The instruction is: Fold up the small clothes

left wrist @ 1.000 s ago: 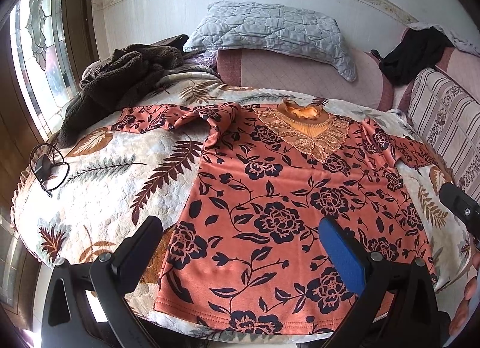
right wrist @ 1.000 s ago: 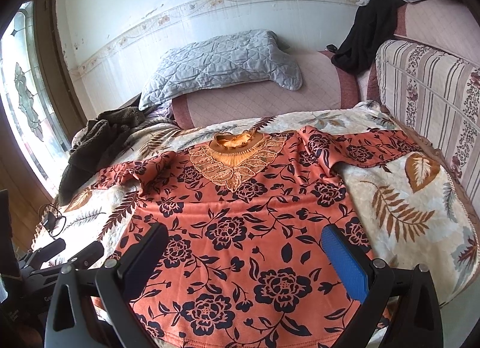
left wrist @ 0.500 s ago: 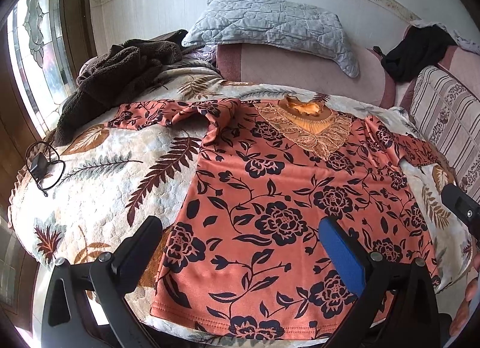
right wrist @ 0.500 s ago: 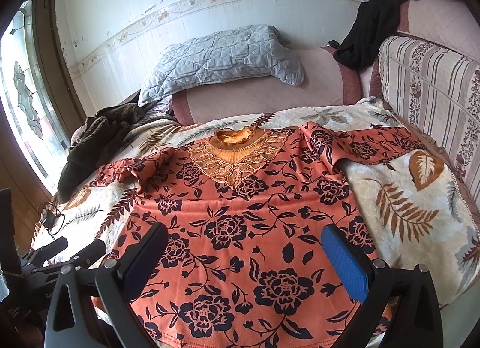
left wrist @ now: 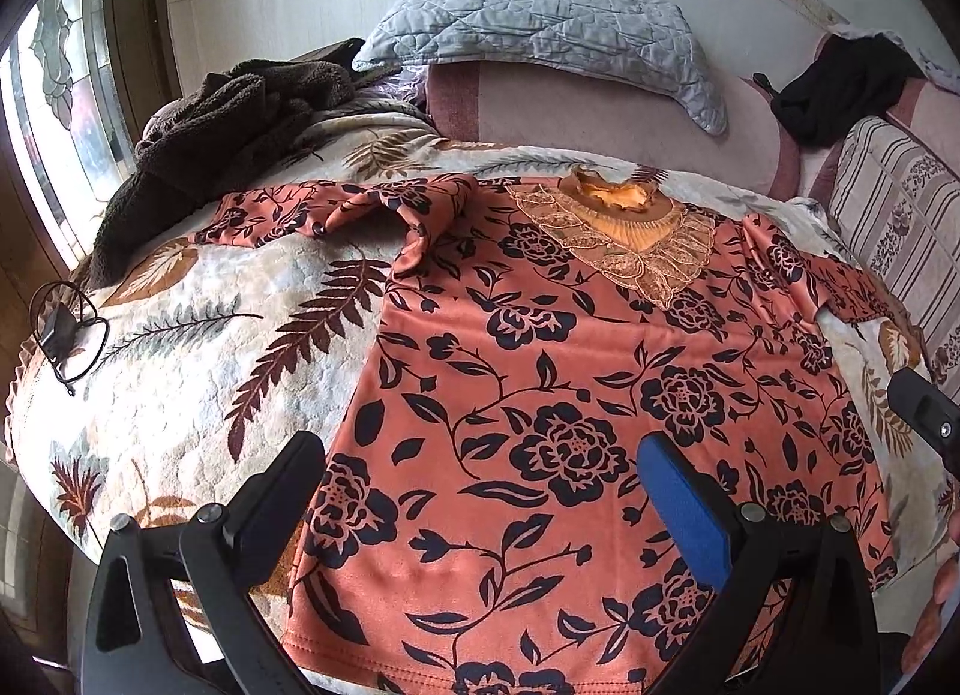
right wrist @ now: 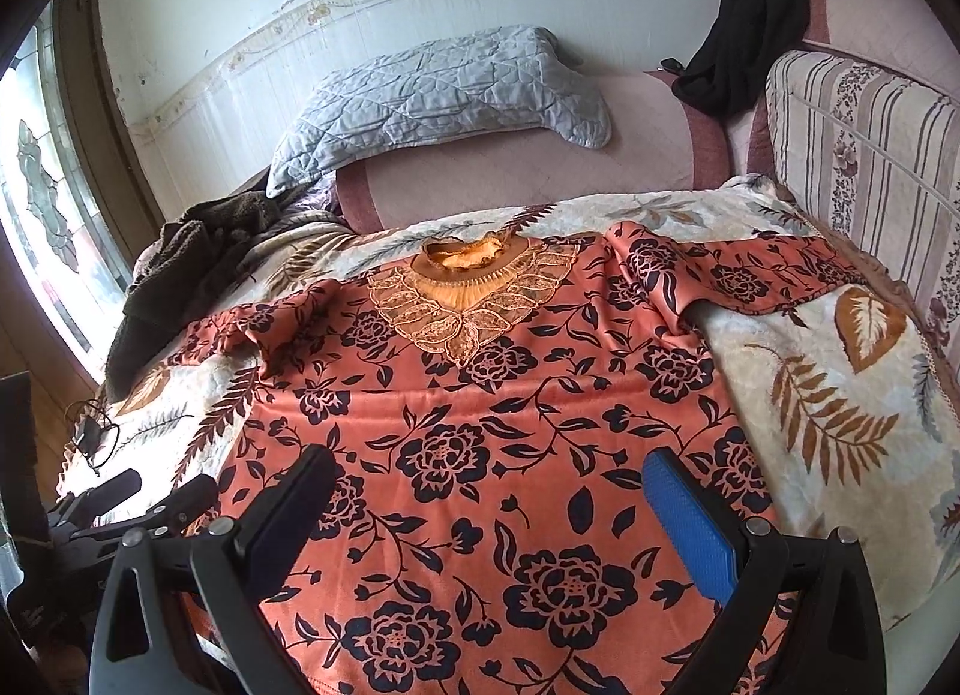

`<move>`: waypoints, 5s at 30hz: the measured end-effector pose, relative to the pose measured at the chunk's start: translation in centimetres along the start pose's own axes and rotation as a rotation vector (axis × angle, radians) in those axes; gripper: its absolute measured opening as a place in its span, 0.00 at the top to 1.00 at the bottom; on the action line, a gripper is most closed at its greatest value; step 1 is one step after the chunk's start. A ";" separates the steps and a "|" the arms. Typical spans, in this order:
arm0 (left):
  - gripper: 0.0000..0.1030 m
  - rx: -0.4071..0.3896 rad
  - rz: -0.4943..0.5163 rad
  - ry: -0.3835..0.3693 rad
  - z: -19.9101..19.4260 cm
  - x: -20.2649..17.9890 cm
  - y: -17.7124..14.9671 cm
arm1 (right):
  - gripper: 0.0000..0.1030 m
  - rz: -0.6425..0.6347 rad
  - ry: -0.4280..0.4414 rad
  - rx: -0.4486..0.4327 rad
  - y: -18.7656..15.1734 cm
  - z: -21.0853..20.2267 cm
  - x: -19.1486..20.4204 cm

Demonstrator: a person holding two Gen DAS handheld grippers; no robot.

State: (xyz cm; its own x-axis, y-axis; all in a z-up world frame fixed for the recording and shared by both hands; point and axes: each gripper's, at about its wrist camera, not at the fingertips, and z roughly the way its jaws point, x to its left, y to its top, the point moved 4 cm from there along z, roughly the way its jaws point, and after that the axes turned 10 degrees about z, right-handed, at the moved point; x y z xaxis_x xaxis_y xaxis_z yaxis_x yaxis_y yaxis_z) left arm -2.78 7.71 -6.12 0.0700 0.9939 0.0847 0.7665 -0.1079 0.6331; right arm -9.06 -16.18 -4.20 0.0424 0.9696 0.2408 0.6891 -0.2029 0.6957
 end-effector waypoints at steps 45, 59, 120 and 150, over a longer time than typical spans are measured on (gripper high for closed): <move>0.00 0.054 -0.064 0.015 12.0 4.7 1.3 | 0.38 0.984 0.029 0.006 11.3 13.4 -35.0; 0.00 0.018 -0.032 0.029 12.5 3.9 2.4 | 0.95 0.834 -0.275 0.041 20.0 21.8 -39.6; 0.85 0.124 -0.292 0.093 19.3 3.5 7.3 | 0.17 0.742 0.462 0.119 13.0 17.9 -16.0; 0.41 -0.020 -0.357 -0.172 13.4 8.3 7.7 | 0.27 0.327 -0.141 0.179 16.5 23.2 -14.3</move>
State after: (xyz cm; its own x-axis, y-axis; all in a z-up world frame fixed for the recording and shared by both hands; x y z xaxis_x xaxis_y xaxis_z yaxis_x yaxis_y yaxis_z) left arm 12.23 15.44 -10.86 -0.0910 0.9578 -0.2726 0.7494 0.2462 0.6146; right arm 18.48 -30.25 -11.86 0.3704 0.8697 0.3264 0.7377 -0.4889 0.4656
